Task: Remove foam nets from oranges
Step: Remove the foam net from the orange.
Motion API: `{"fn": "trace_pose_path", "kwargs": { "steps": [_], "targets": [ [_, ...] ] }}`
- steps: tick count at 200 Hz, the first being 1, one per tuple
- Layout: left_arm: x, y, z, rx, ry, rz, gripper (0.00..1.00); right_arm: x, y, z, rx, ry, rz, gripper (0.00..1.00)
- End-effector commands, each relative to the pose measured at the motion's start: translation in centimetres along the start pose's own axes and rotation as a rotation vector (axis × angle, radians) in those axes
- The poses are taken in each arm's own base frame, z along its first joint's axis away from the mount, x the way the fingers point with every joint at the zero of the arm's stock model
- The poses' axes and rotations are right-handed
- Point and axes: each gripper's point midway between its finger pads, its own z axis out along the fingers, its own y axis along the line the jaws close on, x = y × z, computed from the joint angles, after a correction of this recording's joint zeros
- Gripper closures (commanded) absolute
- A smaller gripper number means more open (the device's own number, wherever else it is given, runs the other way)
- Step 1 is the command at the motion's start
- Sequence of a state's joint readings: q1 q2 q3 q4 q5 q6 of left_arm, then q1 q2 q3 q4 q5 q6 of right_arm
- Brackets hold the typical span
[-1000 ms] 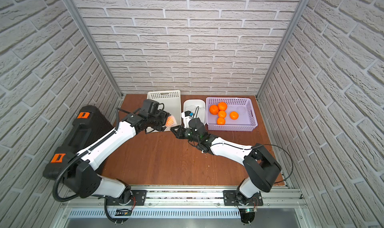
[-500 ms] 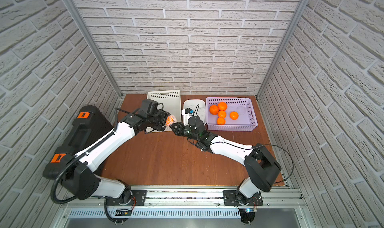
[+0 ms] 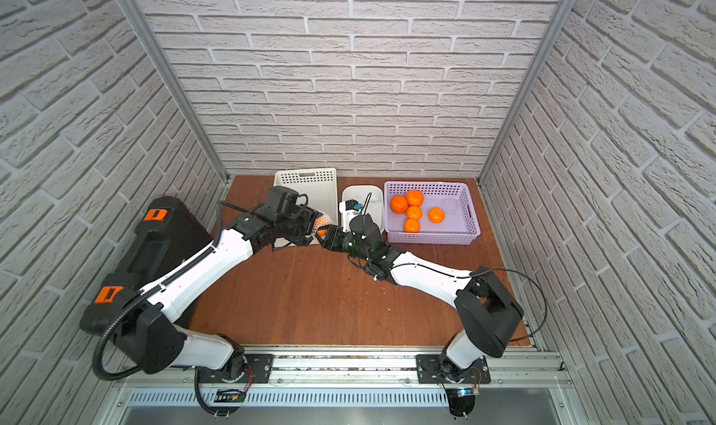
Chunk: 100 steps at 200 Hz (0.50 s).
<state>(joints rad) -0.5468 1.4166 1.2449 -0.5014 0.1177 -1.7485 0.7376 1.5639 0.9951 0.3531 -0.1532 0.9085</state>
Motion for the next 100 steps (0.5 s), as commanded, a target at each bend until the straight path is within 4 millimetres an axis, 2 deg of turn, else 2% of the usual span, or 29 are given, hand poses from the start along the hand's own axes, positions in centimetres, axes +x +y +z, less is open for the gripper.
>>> {"fn": "trace_pose_path", "kwargs": {
  "steps": [1, 38, 54, 71, 100],
  "targets": [
    [1.2, -0.6, -1.0, 0.037, 0.031, 0.023, 0.45, -1.8, 0.9, -0.2, -0.010, -0.058, -0.020, 0.43],
    [2.2, -0.8, -1.1, 0.042, 0.045, 0.044, 0.45, -2.3, 0.4, -0.2, 0.005, -0.064, -0.027, 0.41],
    [2.4, -0.9, -1.1, 0.046, 0.050, 0.052, 0.45, -2.4, 0.3, -0.3, 0.007, -0.068, -0.029, 0.44],
    [2.4, -0.9, -1.0, 0.048, 0.051, 0.055, 0.44, -2.6, 0.3, -0.6, 0.002, -0.076, -0.033, 0.49],
    [2.1, -0.9, -0.9, 0.054, 0.040, 0.071, 0.33, -2.7, 0.8, -1.4, -0.013, -0.086, -0.054, 0.61]
  ]
}}
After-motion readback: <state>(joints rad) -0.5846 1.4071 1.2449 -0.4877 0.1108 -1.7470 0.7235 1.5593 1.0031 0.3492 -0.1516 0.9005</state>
